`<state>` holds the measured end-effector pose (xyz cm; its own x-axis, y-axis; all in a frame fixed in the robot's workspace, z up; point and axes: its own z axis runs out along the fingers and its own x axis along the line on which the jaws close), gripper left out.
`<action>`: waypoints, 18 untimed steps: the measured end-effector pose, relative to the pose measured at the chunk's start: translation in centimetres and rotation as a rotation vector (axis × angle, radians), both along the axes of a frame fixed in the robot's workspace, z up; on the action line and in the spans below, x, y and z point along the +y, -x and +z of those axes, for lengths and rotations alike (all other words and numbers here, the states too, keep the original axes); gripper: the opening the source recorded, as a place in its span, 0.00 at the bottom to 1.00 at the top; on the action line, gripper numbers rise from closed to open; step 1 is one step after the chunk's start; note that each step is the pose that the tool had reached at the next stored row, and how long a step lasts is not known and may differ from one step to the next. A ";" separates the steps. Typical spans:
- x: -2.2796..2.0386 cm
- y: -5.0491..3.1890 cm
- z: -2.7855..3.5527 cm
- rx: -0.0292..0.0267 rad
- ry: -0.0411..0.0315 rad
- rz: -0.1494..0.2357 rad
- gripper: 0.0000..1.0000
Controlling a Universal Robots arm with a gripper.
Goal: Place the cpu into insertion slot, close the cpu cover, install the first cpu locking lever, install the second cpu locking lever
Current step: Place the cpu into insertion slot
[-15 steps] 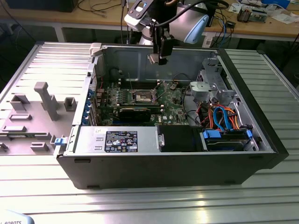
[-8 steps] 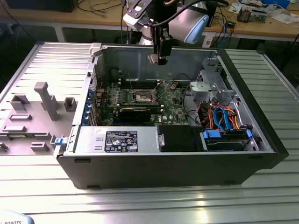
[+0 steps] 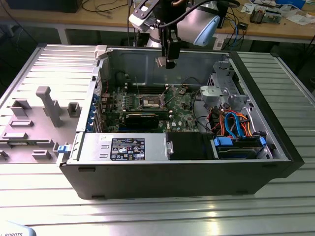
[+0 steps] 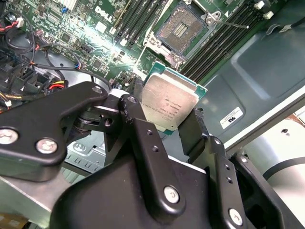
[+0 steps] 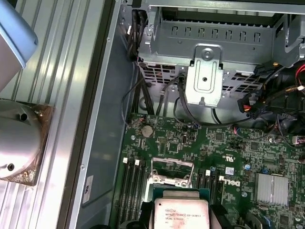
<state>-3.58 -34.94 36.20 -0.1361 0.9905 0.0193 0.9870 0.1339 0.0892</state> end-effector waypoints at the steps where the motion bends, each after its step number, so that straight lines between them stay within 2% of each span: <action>1: 0.00 0.00 0.00 0.0000 0.0000 0.000 0.54; 15: 0.00 0.14 0.00 0.0000 0.0000 -0.012 0.54; 16: 0.00 0.19 0.00 0.0000 0.0000 -0.016 0.54; 18: 0.00 0.23 -0.07 0.0000 -0.0001 -0.054 0.54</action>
<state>-3.81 -34.94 36.13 -0.0828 0.9964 0.0195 0.9927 0.0807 0.0893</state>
